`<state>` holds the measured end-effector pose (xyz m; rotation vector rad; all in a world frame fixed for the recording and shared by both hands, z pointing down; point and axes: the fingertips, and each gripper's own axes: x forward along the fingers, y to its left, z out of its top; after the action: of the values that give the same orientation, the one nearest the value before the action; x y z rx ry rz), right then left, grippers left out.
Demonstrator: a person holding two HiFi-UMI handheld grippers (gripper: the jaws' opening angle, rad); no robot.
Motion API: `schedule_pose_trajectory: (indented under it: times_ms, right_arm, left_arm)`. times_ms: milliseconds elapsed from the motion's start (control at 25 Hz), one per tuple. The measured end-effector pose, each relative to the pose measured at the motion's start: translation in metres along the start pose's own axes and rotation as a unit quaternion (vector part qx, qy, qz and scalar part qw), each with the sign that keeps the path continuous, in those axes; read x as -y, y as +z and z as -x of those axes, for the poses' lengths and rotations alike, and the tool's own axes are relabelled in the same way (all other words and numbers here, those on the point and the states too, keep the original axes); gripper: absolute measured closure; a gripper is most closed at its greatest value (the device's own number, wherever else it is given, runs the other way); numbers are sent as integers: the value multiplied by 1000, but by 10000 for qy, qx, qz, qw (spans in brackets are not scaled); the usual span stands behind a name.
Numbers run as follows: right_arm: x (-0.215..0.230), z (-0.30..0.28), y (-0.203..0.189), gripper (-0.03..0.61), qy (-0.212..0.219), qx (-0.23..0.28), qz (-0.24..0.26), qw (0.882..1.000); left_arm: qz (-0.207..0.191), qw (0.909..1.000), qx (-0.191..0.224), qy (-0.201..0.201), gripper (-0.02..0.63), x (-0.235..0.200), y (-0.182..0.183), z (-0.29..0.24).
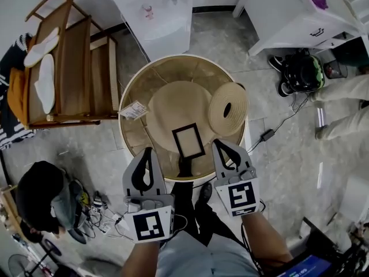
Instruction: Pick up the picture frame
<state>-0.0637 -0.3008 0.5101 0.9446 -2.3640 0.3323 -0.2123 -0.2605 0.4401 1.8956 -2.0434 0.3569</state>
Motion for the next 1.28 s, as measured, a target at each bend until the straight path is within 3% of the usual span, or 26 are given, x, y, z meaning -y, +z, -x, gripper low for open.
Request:
schedule_pose_trajectory:
  times_ms: [280, 800, 1040, 1280]
  right_arm:
    - [-2, -40, -44, 565, 134, -324, -117, 9993]
    - [-13, -85, -123, 565, 216, -1039, -429, 9934]
    - [-16, -104, -158, 565, 313, -1161, -305, 9923]
    - [-20, -114, -187, 552, 331, -1387, -528, 9884]
  left_arm:
    - [-131, 9994, -323, -73, 598, -9, -41, -30]
    - [-3, 9963, -842, -170, 598, -22, -116, -62]
    - [278, 9940, -1056, -109, 598, -25, -142, -75]
    - [98, 9930, -1157, -223, 598, -24, -163, -83]
